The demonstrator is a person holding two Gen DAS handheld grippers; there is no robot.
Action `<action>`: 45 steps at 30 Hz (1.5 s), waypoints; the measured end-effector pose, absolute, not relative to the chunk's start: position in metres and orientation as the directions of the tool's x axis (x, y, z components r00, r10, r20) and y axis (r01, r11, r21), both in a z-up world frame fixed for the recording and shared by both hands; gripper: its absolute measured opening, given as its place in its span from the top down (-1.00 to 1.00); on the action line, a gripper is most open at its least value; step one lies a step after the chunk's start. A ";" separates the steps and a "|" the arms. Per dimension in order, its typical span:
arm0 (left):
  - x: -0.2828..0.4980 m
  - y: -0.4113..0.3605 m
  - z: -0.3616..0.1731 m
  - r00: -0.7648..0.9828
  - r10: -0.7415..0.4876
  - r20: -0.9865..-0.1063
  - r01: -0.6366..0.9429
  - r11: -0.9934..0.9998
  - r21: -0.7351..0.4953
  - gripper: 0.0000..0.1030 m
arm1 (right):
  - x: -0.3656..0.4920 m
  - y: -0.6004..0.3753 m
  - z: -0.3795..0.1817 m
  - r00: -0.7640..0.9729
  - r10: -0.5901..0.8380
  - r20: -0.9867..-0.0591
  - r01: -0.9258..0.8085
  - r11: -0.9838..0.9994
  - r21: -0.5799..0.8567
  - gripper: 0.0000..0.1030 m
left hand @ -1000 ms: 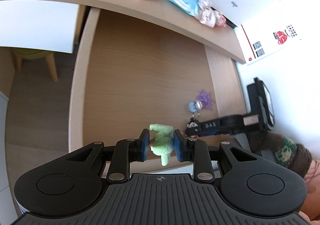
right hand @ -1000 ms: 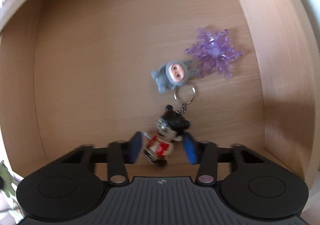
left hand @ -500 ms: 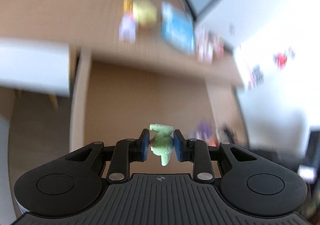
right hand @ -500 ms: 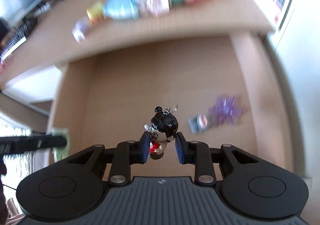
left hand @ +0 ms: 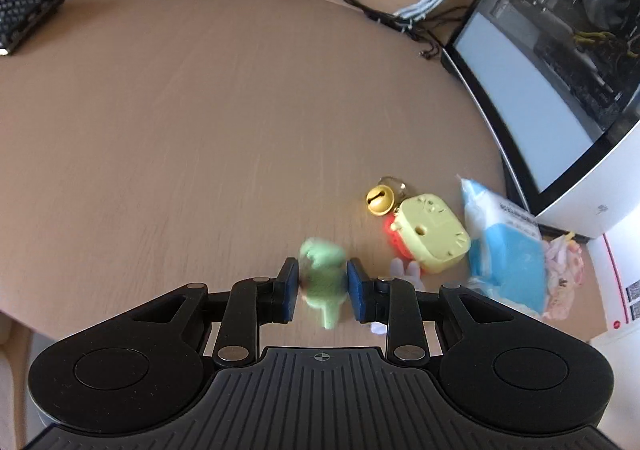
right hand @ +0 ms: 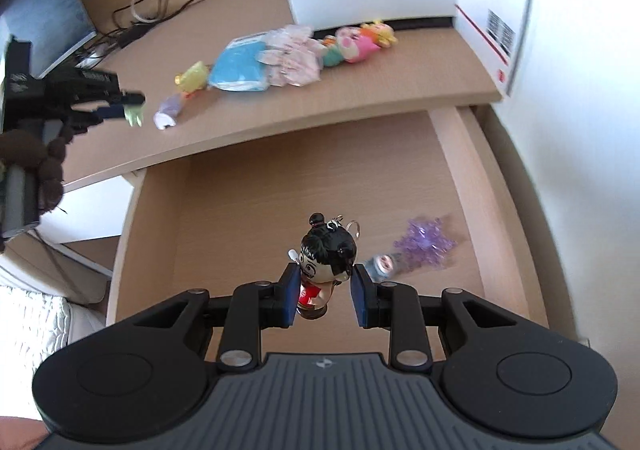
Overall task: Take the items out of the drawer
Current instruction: 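Place the green figure on the desktop with the left gripper while the right lifts the boy keychain, then set the boy keychain on the desktop and open the right gripper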
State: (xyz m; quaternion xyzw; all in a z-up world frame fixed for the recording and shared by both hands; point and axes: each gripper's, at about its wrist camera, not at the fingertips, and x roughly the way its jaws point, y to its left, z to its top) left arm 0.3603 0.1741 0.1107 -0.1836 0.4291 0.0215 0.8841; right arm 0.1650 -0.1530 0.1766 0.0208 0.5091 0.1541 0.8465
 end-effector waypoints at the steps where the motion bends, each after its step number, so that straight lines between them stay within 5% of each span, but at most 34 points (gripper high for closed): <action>1: 0.359 0.174 0.109 0.639 -0.127 -0.759 -0.181 0.934 -0.308 0.43 | 0.165 -0.155 0.176 0.437 0.275 -0.856 -0.231 0.954 0.188 0.48; 16: 0.263 0.147 0.138 0.698 -0.238 -0.675 -0.131 0.885 -0.447 0.44 | 0.225 -0.174 0.198 0.514 0.284 -0.809 -0.214 0.956 0.199 0.48; 26: 0.199 0.070 0.114 0.490 -0.396 -0.777 0.080 0.907 -0.412 0.44 | 0.345 -0.159 0.220 0.670 0.256 -0.697 -0.248 0.962 0.114 0.47; 35: 0.182 0.062 0.104 0.432 -0.360 -0.827 0.096 0.930 -0.355 0.44 | 0.336 -0.159 0.182 0.591 0.287 -0.754 -0.219 0.957 0.192 -0.05; 45: 0.202 0.013 0.095 0.331 -0.408 -0.851 0.289 0.902 -0.321 0.44 | 0.223 -0.193 0.161 0.483 0.314 -0.818 -0.187 0.949 0.254 -0.26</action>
